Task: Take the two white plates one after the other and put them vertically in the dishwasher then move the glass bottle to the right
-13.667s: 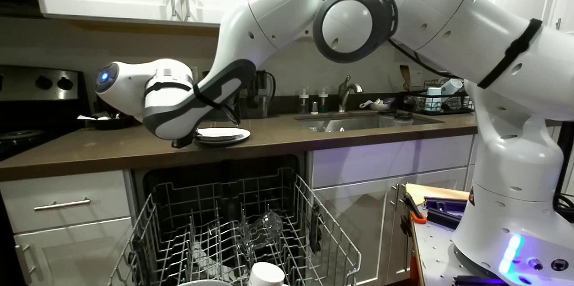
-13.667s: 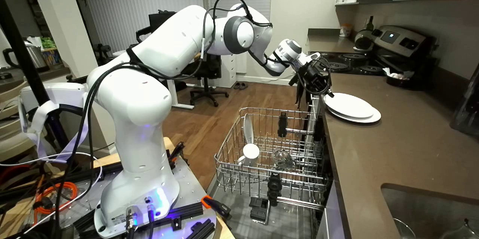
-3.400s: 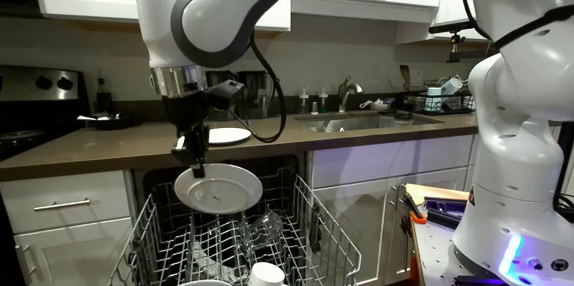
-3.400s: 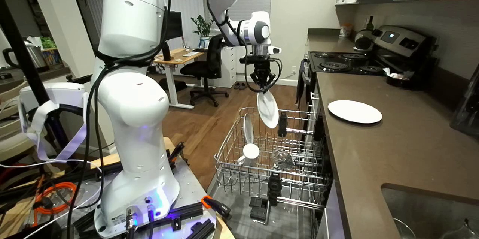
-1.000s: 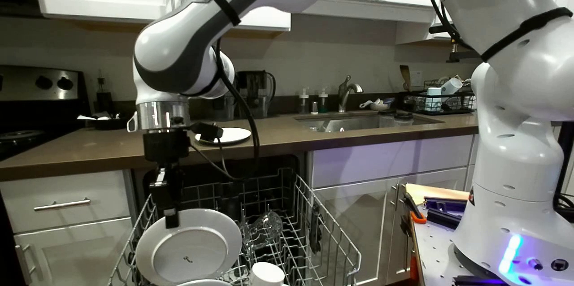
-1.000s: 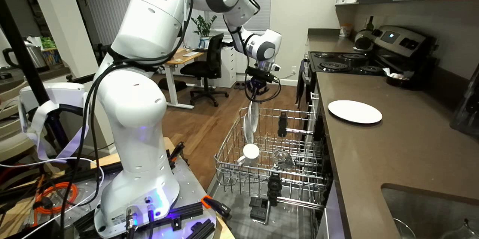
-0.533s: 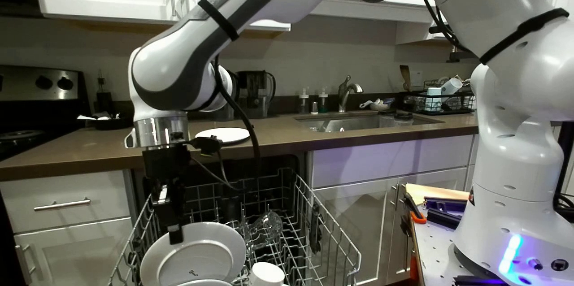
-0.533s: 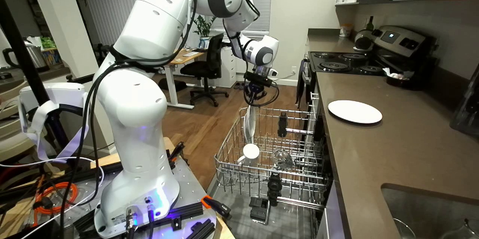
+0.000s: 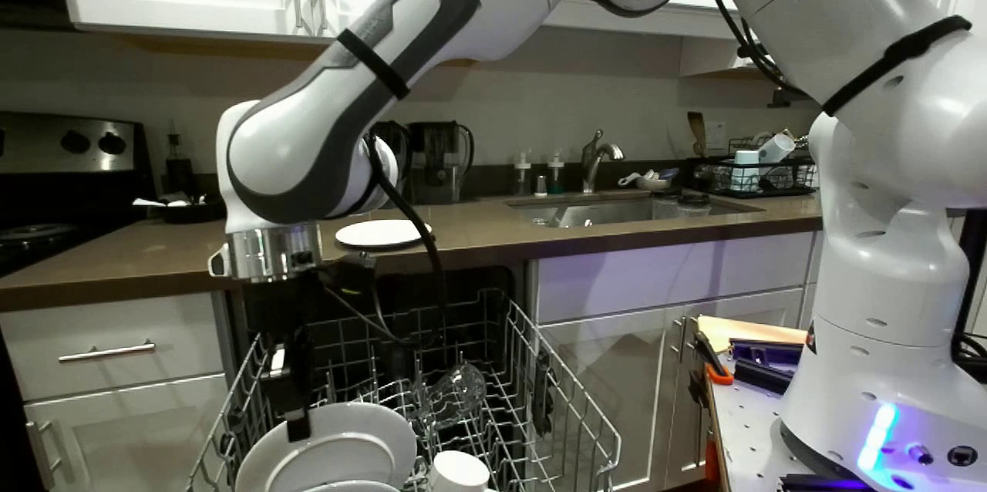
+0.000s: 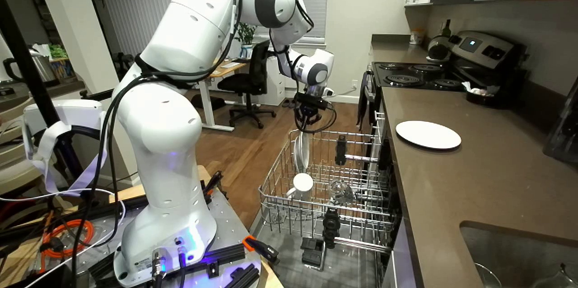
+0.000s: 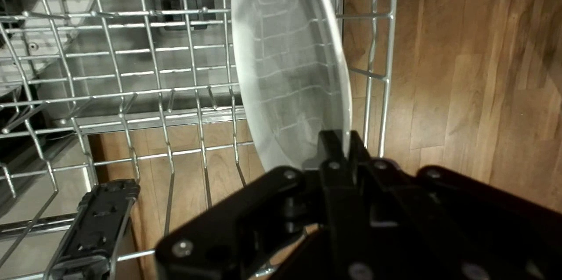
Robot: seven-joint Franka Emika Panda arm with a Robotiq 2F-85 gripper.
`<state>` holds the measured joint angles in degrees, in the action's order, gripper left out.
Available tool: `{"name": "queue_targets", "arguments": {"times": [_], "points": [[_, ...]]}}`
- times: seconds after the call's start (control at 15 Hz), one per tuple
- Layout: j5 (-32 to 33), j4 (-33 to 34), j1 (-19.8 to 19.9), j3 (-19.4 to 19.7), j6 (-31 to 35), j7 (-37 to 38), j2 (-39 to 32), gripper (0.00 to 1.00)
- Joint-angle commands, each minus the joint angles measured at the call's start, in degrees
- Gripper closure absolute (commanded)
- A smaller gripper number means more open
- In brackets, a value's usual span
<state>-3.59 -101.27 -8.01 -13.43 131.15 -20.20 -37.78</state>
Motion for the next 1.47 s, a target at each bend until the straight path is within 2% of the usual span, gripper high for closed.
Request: {"name": "queue_targets", "arguments": {"times": [0.0,0.47,1.0,1.13,1.2,1.4], "points": [[1.85,1.93,-0.42,-0.15,1.16,-1.03,-1.87,0.96],[5.44,4.06,-0.54,-0.13,2.17,-1.55,-4.95,0.96],[5.19,5.79,-0.69,-0.37,2.26,-1.25,-7.54,0.96],[5.34,5.83,-0.93,-0.14,1.99,-0.65,-7.65,0.71],[5.38,5.8,-1.07,-0.04,1.7,-0.35,-7.59,0.62],[5.43,6.12,-1.45,0.27,0.53,0.46,-7.15,0.52]]}}
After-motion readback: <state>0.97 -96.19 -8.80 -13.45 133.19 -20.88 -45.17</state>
